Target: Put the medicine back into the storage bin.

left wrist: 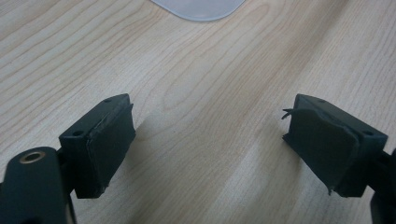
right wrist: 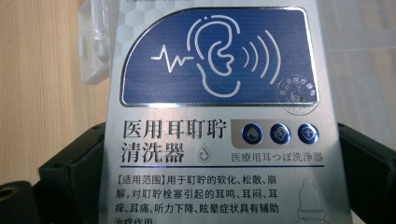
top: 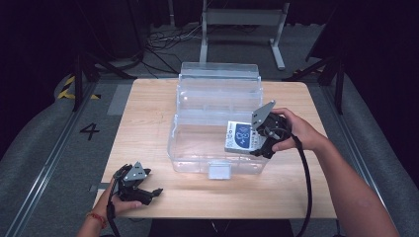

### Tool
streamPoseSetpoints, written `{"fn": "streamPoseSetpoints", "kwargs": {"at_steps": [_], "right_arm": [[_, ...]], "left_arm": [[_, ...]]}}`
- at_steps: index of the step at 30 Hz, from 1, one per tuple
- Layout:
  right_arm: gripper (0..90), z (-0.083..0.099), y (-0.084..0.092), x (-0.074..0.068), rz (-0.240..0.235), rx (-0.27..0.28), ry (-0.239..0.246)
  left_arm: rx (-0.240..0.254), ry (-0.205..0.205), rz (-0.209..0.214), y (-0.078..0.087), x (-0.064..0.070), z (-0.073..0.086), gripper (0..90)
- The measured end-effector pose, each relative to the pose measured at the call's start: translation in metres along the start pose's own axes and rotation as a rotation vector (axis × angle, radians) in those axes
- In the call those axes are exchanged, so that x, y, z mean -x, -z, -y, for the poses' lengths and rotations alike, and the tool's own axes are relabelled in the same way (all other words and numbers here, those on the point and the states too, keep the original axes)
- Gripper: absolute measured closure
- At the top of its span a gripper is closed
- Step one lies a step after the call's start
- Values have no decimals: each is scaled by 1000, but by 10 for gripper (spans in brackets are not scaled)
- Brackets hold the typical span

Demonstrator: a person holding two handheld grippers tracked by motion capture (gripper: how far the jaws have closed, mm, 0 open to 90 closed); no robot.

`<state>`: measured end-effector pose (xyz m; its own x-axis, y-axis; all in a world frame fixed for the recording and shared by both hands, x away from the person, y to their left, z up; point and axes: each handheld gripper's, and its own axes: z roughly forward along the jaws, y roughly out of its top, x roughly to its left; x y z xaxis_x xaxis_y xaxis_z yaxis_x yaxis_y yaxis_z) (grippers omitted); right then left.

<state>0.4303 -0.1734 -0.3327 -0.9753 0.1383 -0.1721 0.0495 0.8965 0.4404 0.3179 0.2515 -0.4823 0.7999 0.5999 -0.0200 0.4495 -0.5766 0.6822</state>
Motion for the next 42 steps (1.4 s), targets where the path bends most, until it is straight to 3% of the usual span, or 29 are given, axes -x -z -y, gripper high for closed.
{"fn": "streamPoseSetpoints", "kwargs": {"at_steps": [4,8,10,12,18,23,29,33,38,42], "right_arm": [[51,-3,-12,3,-36,-29,18],[50,-4,-21,4,-32,-51,36],[49,-3,-23,6,-46,-45,17],[49,-3,-25,7,-26,-43,25],[49,-1,-36,11,-20,-112,17],[48,-1,-42,12,-26,-120,26],[48,-1,-49,9,-44,-183,24],[48,0,-47,9,-19,-143,21],[49,3,-45,9,-35,-96,-12],[49,3,-43,9,-35,-54,-5]], "left_arm": [[0,0,0,0,0,0,149],[0,0,0,0,0,0,149],[0,0,0,0,0,0,149],[0,0,0,0,0,0,149],[0,0,0,0,0,0,149],[0,0,0,0,0,0,149],[0,0,1,0,0,0,150],[0,-3,0,0,0,0,149],[-1,-5,0,0,0,0,150],[-1,-3,0,0,0,0,149]]}}
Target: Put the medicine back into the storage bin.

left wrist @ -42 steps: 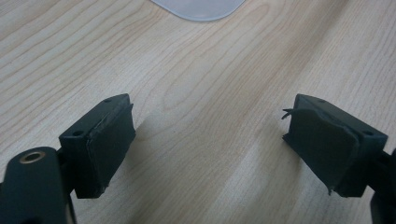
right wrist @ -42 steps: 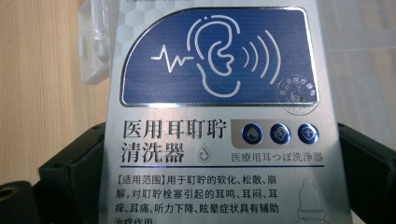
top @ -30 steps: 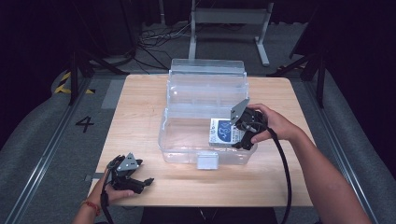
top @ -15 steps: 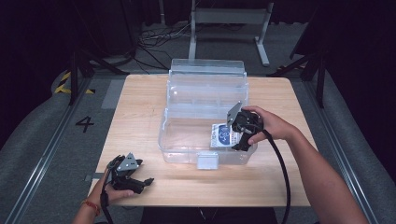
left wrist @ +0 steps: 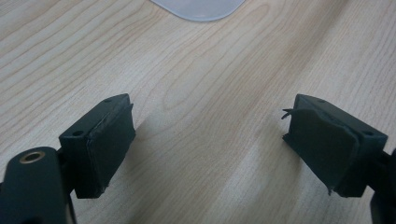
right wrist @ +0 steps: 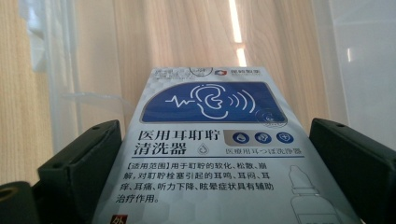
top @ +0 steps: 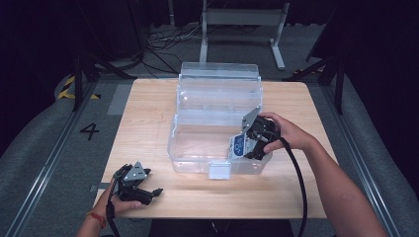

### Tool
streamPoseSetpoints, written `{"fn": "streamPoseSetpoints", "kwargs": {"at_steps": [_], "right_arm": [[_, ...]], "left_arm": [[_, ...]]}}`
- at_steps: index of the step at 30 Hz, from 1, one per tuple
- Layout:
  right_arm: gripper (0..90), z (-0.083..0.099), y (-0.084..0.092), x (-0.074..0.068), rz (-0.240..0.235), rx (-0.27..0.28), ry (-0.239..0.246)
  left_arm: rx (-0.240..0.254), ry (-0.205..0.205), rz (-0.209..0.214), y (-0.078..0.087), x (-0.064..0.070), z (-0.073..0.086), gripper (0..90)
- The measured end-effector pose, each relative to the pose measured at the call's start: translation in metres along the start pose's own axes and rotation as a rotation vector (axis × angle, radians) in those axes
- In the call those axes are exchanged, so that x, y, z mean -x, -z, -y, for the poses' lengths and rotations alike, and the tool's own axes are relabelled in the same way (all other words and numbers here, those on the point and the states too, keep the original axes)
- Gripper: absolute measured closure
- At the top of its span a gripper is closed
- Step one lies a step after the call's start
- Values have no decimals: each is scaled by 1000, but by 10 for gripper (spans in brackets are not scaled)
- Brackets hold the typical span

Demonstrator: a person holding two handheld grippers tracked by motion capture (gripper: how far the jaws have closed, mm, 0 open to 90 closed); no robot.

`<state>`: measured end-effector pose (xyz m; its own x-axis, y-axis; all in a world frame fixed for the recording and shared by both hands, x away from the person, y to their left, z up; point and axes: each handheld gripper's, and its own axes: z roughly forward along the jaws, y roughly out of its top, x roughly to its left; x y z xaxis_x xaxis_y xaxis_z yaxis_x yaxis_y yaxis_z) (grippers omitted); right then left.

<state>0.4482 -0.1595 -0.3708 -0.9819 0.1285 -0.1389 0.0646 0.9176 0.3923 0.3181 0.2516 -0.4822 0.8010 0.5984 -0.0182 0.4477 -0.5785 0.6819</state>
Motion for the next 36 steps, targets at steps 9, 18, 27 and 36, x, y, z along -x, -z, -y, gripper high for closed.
{"fn": "streamPoseSetpoints", "kwargs": {"at_steps": [9,18,27,36], "right_arm": [[50,1,1,0,13,78,-26],[53,-1,0,-2,10,95,-22],[249,0,13,-5,54,237,-51],[223,8,25,-2,126,263,-91]], "left_arm": [[1,0,2,0,0,0,149],[1,1,1,0,0,0,149],[0,-1,-2,0,0,0,149],[0,4,-10,0,1,-1,150]]}}
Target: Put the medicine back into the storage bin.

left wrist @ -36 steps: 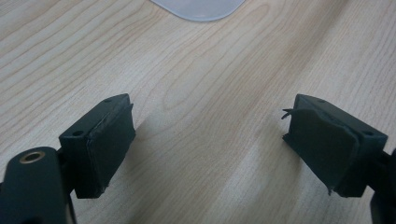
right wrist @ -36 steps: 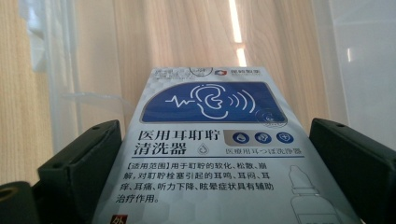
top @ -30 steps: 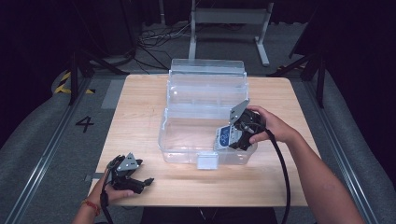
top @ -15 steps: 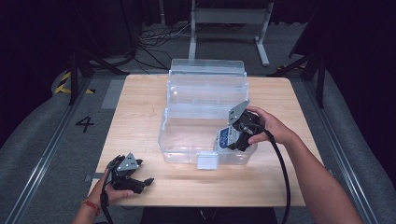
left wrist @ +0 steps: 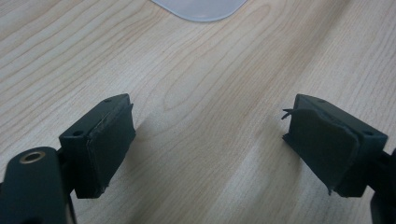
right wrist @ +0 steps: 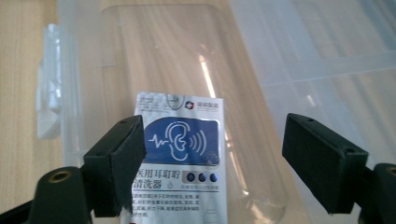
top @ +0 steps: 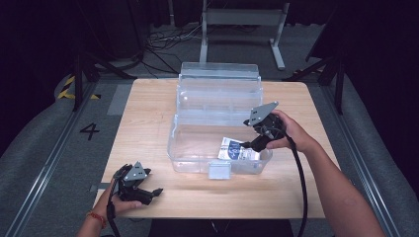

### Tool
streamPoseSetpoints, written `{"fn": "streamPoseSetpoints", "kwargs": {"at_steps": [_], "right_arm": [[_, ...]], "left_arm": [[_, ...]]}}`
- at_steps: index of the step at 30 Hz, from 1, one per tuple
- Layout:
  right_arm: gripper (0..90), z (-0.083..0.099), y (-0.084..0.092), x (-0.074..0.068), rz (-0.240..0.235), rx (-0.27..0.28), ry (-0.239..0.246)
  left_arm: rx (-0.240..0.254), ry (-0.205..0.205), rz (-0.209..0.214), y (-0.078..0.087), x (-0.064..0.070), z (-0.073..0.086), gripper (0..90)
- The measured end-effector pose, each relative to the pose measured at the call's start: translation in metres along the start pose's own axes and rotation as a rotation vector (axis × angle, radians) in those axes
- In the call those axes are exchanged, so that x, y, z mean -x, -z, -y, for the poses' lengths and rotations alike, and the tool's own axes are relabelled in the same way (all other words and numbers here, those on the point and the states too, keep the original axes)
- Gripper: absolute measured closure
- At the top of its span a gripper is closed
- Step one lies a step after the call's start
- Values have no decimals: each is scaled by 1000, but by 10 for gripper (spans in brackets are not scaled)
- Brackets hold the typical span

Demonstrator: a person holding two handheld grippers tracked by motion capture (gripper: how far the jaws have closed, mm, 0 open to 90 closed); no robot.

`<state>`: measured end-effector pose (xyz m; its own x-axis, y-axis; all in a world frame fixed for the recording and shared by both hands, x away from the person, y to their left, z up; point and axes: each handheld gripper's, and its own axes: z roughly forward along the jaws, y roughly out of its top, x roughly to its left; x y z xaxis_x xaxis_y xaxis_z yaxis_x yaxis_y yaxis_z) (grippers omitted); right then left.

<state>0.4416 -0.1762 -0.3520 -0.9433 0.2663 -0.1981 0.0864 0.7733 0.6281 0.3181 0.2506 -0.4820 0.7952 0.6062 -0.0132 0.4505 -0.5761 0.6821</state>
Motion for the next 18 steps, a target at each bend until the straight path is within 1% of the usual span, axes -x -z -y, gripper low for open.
{"fn": "streamPoseSetpoints", "kwargs": {"at_steps": [1,2,3,4,6,8,11,13,14,17,18], "right_arm": [[224,1,2,1,6,9,-11],[224,2,4,2,10,18,-25],[226,3,7,3,19,27,-39],[231,4,9,5,28,39,-51],[236,6,12,8,48,49,-68],[253,7,16,11,76,62,-83],[259,8,25,17,89,91,-126],[284,10,30,21,109,104,-136],[284,10,32,23,120,107,-139],[303,9,39,29,144,103,-139],[312,8,42,31,155,104,-141]], "left_arm": [[-8,17,-2,0,1,-1,152],[-23,24,-13,-1,2,-4,155],[-50,28,-17,-1,3,-8,155],[-58,31,-17,-1,3,-10,164],[-69,21,1,-2,6,-14,190],[-80,-14,8,-1,11,-21,218],[-48,-26,-10,5,16,-33,228],[-21,-33,-13,10,20,-43,232],[-14,-41,-8,13,22,-48,237],[8,-75,-15,22,29,-62,243],[18,-83,-4,26,31,-69,243]]}}
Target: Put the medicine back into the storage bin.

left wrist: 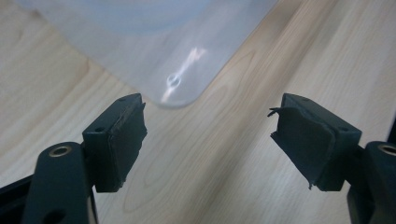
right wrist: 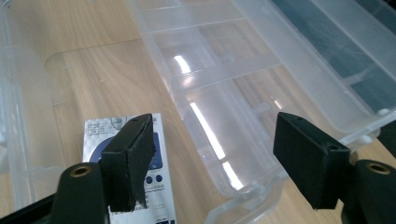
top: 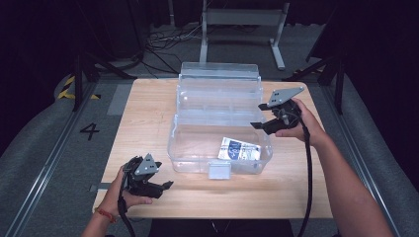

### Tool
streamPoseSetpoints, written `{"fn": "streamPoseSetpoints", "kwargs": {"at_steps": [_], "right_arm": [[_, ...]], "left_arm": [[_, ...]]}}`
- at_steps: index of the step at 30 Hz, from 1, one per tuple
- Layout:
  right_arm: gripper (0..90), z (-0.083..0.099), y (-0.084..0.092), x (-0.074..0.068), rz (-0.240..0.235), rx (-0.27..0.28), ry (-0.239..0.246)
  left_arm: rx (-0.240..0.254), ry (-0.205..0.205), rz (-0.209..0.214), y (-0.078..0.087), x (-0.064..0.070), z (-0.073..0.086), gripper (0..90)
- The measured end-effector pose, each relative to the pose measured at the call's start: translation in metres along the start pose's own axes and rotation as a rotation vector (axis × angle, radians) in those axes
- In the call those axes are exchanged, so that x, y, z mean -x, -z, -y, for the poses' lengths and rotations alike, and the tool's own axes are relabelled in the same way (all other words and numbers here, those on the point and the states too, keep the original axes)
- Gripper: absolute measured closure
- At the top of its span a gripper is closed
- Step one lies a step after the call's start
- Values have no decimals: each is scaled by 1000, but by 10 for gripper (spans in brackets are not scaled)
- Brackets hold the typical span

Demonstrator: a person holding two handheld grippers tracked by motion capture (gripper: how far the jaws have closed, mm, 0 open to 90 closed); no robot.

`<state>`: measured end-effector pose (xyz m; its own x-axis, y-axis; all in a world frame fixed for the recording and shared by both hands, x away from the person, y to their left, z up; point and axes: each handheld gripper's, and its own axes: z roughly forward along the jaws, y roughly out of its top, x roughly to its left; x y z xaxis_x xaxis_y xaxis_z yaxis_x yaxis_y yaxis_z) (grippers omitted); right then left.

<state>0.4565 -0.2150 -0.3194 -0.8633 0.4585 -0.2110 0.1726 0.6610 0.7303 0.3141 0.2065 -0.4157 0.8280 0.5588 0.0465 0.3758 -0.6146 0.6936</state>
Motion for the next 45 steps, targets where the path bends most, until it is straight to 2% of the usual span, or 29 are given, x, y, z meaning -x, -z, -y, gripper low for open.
{"fn": "streamPoseSetpoints", "kwargs": {"at_steps": [3,4,6,9,11,13,15,20,25,27,30,31,36,38,39,41,42,45], "right_arm": [[325,-5,4,11,30,1,-15],[326,-7,4,15,50,-6,-18],[330,-10,4,22,56,-6,-27],[336,-14,2,30,75,-6,-33],[338,-17,-1,35,71,-9,-35],[345,-21,-5,38,79,-11,-18],[348,-24,-10,41,62,-18,-22],[352,-33,-24,48,86,-72,1],[385,-38,-35,59,77,-85,-3],[388,-39,-42,63,72,-112,-19],[394,-41,-50,67,65,-142,-14],[395,-42,-52,69,60,-148,-20],[459,-43,-67,73,54,-206,8],[506,-44,-70,74,72,-213,5],[512,-44,-70,76,54,-208,2],[512,-44,-72,78,23,-210,-13],[512,-44,-74,78,29,-217,-10],[567,-46,-74,79,2,-217,3]], "left_arm": [[45,-3,6,8,3,-19,264],[55,-11,11,9,3,-23,262],[76,-28,4,11,5,-34,268],[66,-68,-17,10,6,-47,275],[64,-77,-2,6,4,-53,293],[46,-84,0,1,3,-58,311],[28,-97,12,-4,1,-61,334],[-33,-120,13,-16,-3,-66,343],[-68,-120,29,-25,-8,-68,394],[-80,-121,44,-29,-10,-69,432],[-105,-129,51,-35,-12,-70,450],[-126,-131,61,-37,-13,-70,464],[-174,-159,83,-47,-16,-72,525],[-195,-166,98,-49,-16,-72,542],[-203,-181,114,-51,-16,-72,577],[-214,-196,112,-53,-15,-72,595],[-222,-198,112,-53,-15,-73,612],[-229,-202,127,-56,-16,-75,659]]}}
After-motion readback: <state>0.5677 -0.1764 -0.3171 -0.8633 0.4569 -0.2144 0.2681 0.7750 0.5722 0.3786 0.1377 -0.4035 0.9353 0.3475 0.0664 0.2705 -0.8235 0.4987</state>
